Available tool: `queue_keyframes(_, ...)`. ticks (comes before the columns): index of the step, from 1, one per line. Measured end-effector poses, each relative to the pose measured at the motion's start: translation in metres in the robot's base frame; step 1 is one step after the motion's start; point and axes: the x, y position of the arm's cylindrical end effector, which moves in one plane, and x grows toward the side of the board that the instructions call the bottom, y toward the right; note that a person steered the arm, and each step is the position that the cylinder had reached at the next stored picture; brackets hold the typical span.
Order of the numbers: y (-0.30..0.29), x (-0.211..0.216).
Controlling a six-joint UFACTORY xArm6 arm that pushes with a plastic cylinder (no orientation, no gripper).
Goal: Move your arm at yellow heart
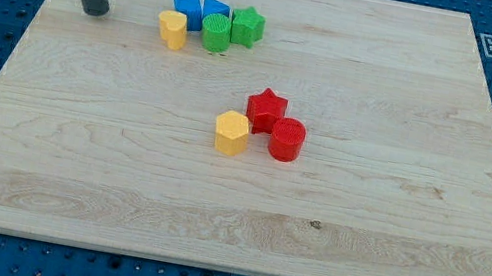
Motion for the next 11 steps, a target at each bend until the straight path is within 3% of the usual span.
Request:
queue_keyframes(5, 0.064, 0.000)
queue_keyframes(10, 0.069, 0.024)
queue_keyframes(11, 0.063, 0.004)
